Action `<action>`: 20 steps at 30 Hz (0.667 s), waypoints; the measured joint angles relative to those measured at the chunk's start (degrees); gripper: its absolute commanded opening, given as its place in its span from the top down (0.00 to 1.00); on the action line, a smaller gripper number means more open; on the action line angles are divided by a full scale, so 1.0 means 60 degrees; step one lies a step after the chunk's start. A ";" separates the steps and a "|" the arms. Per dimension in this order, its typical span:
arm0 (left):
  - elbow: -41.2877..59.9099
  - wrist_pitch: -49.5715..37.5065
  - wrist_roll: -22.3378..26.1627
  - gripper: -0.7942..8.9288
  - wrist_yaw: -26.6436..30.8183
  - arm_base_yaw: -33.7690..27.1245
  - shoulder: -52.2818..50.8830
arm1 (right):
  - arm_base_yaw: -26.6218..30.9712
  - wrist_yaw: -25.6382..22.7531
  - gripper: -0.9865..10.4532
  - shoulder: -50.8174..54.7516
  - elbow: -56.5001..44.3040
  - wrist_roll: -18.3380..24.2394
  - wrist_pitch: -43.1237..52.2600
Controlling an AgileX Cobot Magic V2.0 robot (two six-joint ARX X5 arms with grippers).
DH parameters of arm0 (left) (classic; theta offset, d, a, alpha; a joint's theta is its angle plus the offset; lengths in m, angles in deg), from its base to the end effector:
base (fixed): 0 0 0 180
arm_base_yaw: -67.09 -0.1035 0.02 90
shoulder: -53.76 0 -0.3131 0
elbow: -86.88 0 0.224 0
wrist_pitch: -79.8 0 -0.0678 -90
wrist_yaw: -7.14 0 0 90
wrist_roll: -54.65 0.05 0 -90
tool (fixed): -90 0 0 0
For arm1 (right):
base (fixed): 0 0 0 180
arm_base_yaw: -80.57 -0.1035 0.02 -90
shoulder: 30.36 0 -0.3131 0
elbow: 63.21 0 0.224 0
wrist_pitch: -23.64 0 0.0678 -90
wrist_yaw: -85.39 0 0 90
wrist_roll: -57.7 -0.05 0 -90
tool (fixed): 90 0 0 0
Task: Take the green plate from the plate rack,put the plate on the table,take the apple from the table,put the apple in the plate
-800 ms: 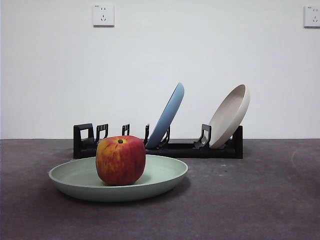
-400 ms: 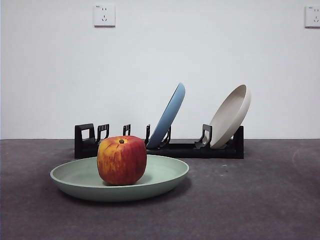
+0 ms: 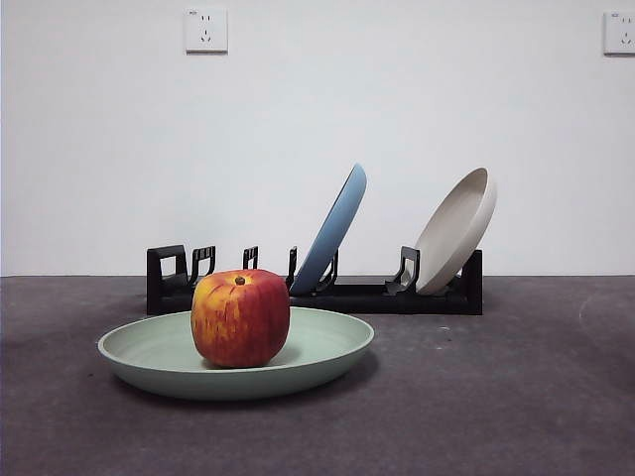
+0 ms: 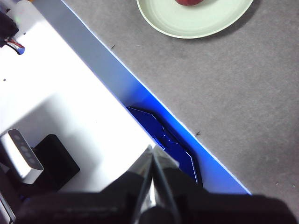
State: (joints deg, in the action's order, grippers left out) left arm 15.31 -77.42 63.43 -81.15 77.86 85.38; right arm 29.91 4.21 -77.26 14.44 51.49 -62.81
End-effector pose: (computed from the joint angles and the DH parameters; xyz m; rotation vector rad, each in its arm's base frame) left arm 0.0372 -0.0056 0.4463 0.1192 -0.3095 -0.1337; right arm 0.0350 0.0548 0.3498 -0.2705 0.9945 0.8968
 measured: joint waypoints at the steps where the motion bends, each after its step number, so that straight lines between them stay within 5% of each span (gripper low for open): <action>1: 0.0605 -0.0455 0.0004 0.92 -0.0004 -0.0266 -0.0346 | 0.0000 0.0004 0.91 0.0000 0.0000 -0.0004 0.0004; 9: 0.4889 -0.1639 -0.0204 0.92 -0.0004 -0.1483 -0.2368 | 0.0000 0.0000 0.91 0.0000 0.0000 0.0000 0.0000; 20: 0.8054 -0.1647 -0.0656 0.92 -0.0004 -0.1909 -0.4528 | 0.0000 0.0000 0.91 0.0000 0.0000 -0.0004 0.0000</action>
State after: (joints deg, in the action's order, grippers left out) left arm 63.64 -87.30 59.49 -81.17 66.40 58.21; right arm 29.91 4.21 -77.26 14.44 51.46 -62.81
